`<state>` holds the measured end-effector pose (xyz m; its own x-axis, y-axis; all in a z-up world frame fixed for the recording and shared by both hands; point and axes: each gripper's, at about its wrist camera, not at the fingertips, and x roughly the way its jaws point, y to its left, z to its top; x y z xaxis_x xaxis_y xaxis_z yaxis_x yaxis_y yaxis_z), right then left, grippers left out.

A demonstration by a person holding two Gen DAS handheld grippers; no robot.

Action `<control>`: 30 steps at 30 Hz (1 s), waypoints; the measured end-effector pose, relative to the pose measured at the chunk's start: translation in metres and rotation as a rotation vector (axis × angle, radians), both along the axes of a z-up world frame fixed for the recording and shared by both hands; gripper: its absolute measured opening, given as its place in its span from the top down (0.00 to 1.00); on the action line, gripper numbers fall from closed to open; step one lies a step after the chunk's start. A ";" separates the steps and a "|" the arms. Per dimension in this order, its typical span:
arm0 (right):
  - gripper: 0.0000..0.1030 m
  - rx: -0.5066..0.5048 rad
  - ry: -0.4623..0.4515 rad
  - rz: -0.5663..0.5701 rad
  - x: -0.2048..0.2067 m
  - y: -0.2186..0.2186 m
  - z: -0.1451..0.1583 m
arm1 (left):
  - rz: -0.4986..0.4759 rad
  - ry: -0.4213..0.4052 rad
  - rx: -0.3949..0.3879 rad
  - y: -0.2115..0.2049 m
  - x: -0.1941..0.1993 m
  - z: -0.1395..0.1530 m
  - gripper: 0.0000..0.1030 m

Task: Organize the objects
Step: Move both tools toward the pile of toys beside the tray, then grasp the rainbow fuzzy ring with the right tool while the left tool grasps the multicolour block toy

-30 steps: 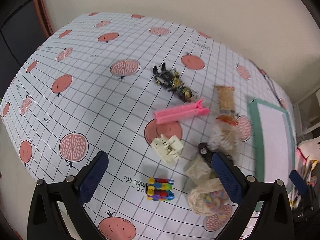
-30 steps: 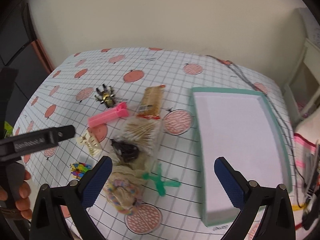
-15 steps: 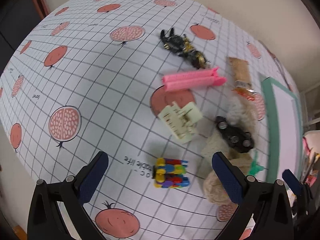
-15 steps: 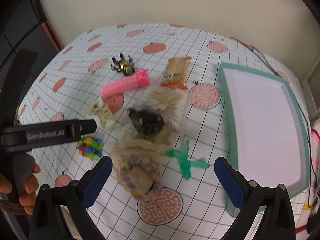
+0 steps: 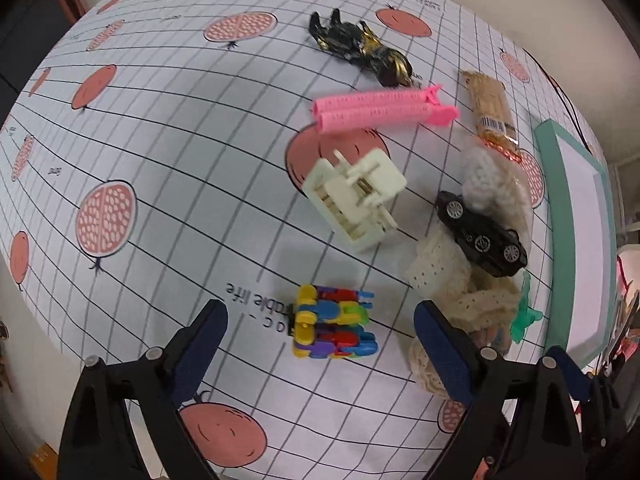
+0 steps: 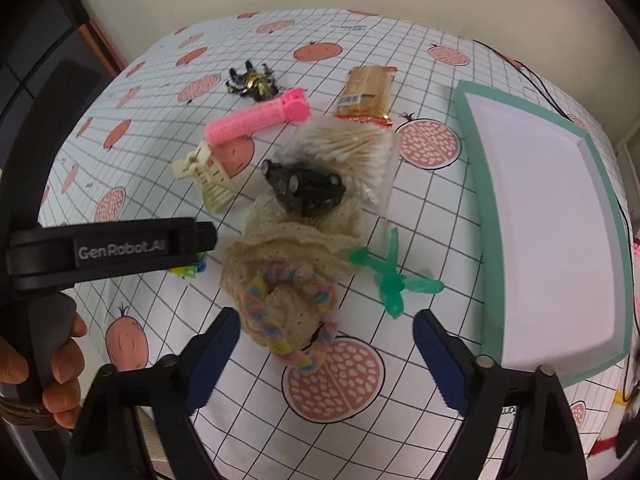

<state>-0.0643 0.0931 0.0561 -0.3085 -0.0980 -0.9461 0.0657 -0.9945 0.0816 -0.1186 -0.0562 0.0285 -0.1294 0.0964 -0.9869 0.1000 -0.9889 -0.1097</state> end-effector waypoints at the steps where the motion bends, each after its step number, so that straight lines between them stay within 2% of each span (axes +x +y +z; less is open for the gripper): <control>1: 0.20 0.006 -0.002 0.006 0.000 -0.002 -0.001 | -0.003 0.000 0.000 0.001 0.001 0.000 0.10; 3: 0.24 0.011 -0.008 0.016 0.000 -0.005 -0.002 | -0.009 -0.001 0.001 0.001 0.002 0.001 0.18; 6: 0.33 -0.006 -0.020 0.020 0.000 -0.007 -0.003 | -0.007 -0.010 0.014 0.000 0.003 0.000 0.20; 8: 0.46 -0.016 -0.023 0.024 -0.001 -0.007 -0.003 | -0.005 -0.013 0.024 -0.002 0.005 0.000 0.29; 10: 0.56 -0.047 -0.035 0.033 0.000 -0.007 -0.005 | -0.004 -0.017 0.030 -0.003 0.006 0.000 0.30; 13: 0.67 -0.054 -0.038 0.041 0.000 -0.009 -0.005 | -0.001 -0.017 0.038 -0.004 0.008 0.002 0.32; 15: 0.74 -0.056 -0.031 0.047 0.001 -0.010 -0.003 | 0.001 -0.013 0.044 -0.006 0.009 0.004 0.40; 19: 0.81 -0.052 -0.020 0.058 0.002 -0.013 0.000 | 0.005 -0.020 0.052 -0.009 0.012 0.005 0.43; 20: 0.83 -0.051 -0.019 0.060 0.003 -0.013 0.000 | 0.006 -0.019 0.055 -0.010 0.013 0.006 0.50; 22: 0.83 -0.053 -0.020 0.059 0.002 -0.012 0.000 | 0.009 -0.021 0.059 -0.012 0.015 0.007 0.55; 25: 0.90 -0.048 -0.015 0.058 0.003 -0.012 0.001 | 0.009 -0.018 0.062 -0.014 0.018 0.010 0.55; 30: 0.91 -0.056 0.004 0.061 0.004 -0.008 0.007 | 0.014 -0.007 0.073 -0.019 0.023 0.016 0.55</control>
<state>-0.0604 0.0855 0.0636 -0.3044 -0.1694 -0.9374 0.1268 -0.9825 0.1364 -0.0958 -0.0751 0.0449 -0.1239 0.1660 -0.9783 0.1148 -0.9769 -0.1803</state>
